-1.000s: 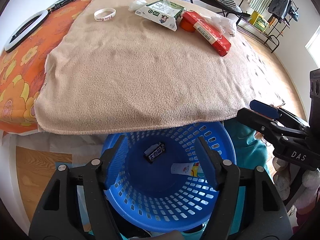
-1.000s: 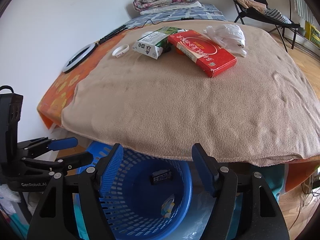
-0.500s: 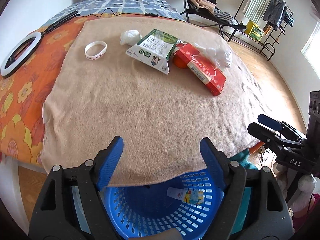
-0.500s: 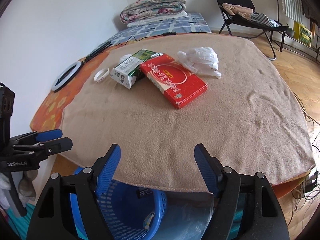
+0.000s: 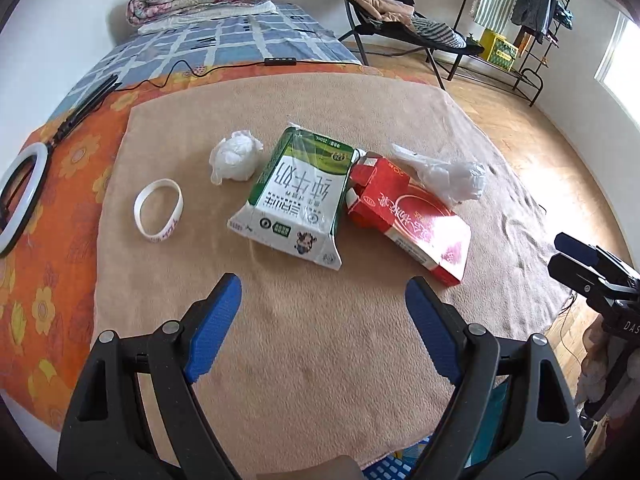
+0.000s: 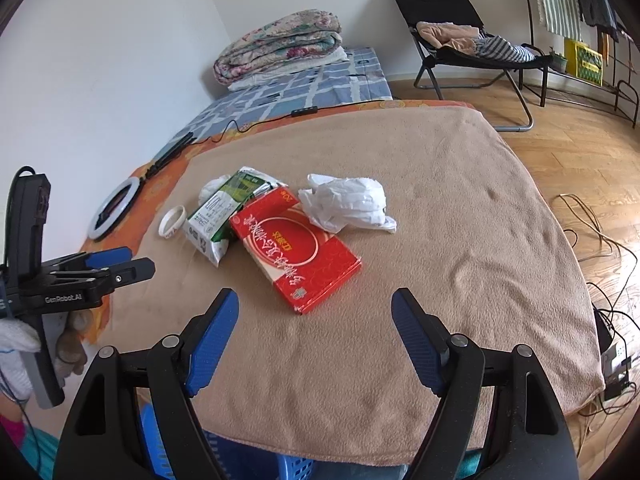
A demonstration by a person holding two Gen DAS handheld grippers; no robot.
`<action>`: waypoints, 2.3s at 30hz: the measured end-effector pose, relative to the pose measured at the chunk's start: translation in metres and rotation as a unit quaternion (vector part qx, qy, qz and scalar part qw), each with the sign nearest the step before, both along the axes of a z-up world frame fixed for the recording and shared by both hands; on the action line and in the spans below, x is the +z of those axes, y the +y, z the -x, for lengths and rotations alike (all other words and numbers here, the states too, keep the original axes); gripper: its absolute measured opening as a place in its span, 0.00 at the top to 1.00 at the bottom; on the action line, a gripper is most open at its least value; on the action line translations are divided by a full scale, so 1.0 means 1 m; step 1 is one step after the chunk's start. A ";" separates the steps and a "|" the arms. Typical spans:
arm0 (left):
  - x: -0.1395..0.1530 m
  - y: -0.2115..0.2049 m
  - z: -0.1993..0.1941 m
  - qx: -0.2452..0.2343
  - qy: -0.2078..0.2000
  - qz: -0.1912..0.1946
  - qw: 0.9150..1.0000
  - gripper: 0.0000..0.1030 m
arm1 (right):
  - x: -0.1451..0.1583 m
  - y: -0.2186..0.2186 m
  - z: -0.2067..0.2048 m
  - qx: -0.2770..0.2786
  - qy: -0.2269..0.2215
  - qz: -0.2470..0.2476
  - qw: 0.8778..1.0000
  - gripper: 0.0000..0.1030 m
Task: Collect trash
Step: 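Move the left tool to the milk carton while the right tool reaches the plastic bag, then grasp the green milk carton with the left tool while the right tool grasps the white plastic bag, then carry the milk carton and plastic bag over the blue basket with both tools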
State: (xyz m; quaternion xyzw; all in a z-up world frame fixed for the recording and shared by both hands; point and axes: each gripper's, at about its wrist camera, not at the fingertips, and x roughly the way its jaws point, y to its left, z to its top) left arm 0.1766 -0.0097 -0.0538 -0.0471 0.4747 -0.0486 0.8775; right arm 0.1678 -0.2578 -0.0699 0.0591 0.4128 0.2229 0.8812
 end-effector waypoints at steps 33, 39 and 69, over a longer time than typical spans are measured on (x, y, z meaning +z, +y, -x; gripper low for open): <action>-0.053 0.006 -0.105 -0.038 0.029 -0.072 0.996 0.16 | -0.070 0.006 -0.140 -0.060 0.143 -0.101 0.983 0.24; -0.067 0.010 -0.110 -0.034 0.046 -0.072 0.996 0.16 | -0.075 0.001 -0.141 -0.066 0.153 -0.113 0.980 0.24; -0.066 -0.001 -0.098 -0.022 0.041 -0.111 0.993 0.14 | -0.017 -0.011 -0.099 -0.025 0.056 -0.102 0.993 0.45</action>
